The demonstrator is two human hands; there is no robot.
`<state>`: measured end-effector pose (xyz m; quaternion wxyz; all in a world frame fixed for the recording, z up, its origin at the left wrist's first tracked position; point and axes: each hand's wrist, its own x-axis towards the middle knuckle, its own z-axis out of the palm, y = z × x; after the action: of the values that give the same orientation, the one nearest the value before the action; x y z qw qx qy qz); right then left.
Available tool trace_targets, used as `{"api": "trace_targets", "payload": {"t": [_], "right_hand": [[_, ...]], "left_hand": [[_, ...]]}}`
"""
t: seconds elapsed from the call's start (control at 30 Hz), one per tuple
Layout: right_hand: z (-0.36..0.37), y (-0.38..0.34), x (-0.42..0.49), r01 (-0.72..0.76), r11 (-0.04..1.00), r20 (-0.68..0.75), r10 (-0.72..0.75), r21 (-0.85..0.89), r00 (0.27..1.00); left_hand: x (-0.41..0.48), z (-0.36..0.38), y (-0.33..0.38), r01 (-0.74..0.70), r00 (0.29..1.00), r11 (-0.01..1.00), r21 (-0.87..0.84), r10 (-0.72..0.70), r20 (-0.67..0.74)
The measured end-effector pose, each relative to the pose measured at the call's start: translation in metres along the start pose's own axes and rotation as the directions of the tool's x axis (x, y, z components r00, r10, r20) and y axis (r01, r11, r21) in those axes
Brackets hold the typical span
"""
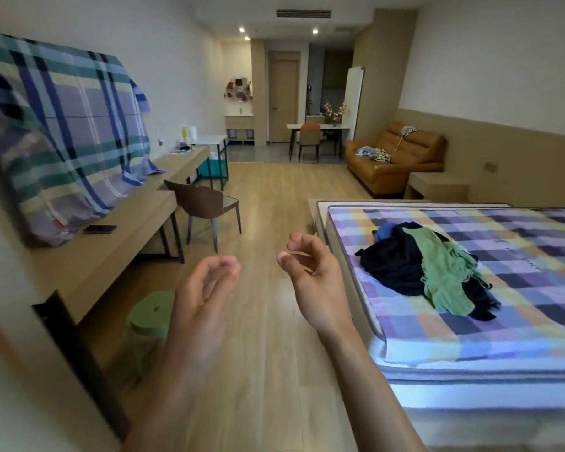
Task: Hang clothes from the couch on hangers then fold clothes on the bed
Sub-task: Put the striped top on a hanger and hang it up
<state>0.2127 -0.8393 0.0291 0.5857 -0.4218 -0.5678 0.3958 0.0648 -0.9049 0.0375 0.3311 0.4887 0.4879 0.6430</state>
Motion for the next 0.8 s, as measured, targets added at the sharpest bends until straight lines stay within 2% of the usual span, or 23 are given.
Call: {"api": "trace_targets", "payload": {"t": [0.23,0.57,0.8], "right_hand": [[-0.002,0.052,0.133,0.000,0.995,-0.017,-0.001,-0.098,1.000],[-0.017,0.115,0.318,-0.040,0.993,-0.127,0.026,-0.109,0.992],[-0.023,0.191,0.465,-0.056,0.997,-0.176,0.046,-0.049,0.983]], "left_hand": [[0.143,0.053,-0.053,-0.001,1.000,0.994,-0.112,-0.001,-0.023],[0.336,0.129,-0.104,0.042,0.997,0.996,-0.074,-0.037,0.068],[0.466,0.178,-0.170,0.079,0.996,0.996,-0.031,-0.078,0.033]]}}
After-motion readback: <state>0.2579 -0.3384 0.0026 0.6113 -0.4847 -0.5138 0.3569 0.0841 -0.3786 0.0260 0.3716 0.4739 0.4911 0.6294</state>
